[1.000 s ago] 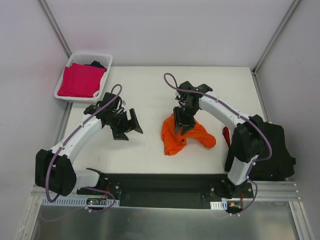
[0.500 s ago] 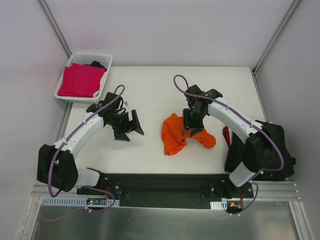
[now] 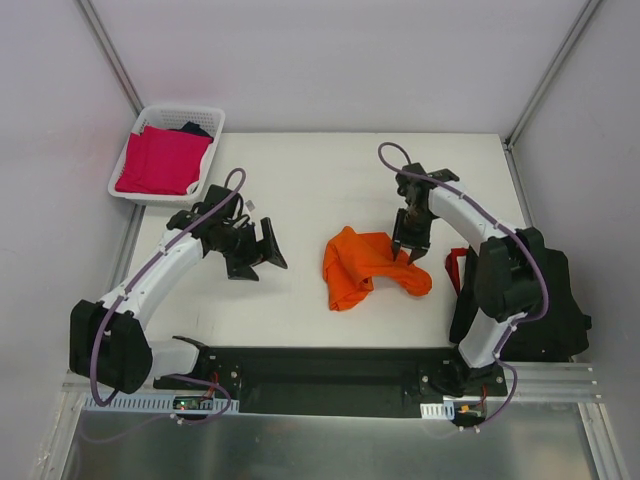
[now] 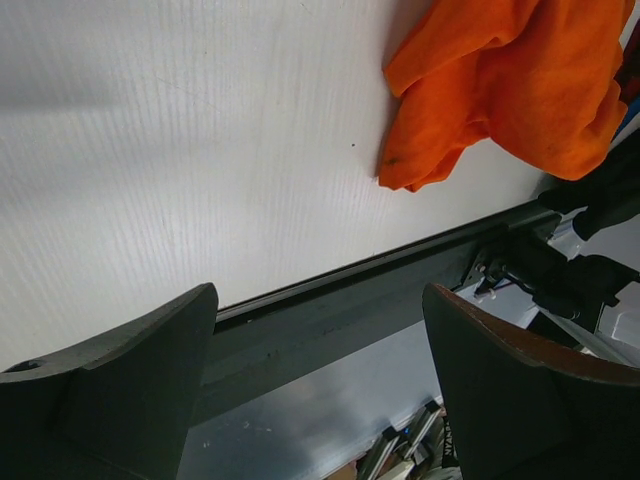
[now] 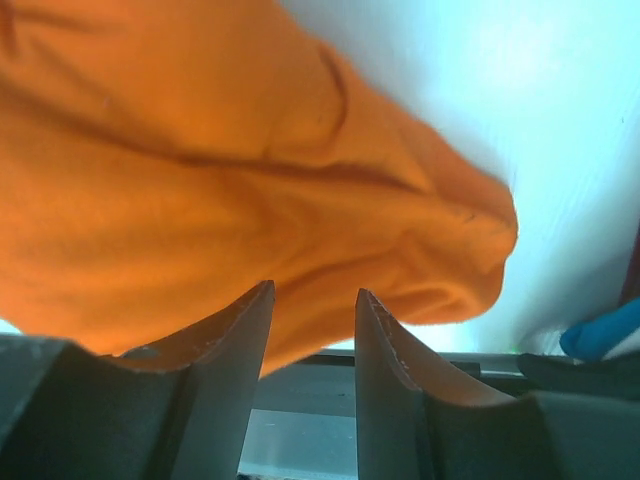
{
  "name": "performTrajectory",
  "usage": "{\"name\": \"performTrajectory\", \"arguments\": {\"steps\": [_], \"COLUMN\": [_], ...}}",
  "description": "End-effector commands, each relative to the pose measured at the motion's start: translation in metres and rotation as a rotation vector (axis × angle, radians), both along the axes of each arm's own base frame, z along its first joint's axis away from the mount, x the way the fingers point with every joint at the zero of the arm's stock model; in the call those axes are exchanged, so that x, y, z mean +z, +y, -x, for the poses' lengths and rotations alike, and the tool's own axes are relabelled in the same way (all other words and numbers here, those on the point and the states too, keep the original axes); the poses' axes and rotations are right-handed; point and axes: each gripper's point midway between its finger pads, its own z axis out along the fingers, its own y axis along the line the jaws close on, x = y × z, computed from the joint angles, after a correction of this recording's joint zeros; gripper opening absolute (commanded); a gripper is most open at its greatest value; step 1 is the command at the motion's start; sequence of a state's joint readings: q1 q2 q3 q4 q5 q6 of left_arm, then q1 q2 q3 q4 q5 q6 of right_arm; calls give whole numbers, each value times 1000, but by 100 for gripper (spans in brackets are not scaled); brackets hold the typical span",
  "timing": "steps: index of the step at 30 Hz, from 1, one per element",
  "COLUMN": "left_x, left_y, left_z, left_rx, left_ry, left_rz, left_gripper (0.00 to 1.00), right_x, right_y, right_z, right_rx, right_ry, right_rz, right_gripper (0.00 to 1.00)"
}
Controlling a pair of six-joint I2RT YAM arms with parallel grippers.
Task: Fold and stack the t-shirts
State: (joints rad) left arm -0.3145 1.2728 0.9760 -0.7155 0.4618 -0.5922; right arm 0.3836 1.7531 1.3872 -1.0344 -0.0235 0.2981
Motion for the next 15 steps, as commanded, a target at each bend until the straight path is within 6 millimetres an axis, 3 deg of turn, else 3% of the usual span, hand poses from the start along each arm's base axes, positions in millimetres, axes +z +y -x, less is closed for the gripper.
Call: {"name": "performTrajectory", "arguments": {"steps": [1,6,15], "left_x": [0,3,13], "left_y": [4,4,8], "left_z": [7,1,-10], "left_rx": [19,19,10], "left_ry": [-1,-14,-35], "left_rz": [-14,-22,-64], "left_gripper": [84,84,84], "right_x": [0,-10,-29], "right_y": [-2,-8,12], "right_z": [-28,-40,-63], "right_rx": [-48,-46,-41], "right_ry": [-34,-17,-48], "right_rz": [-75,-87,-250], "right_gripper": [42,42,42]}}
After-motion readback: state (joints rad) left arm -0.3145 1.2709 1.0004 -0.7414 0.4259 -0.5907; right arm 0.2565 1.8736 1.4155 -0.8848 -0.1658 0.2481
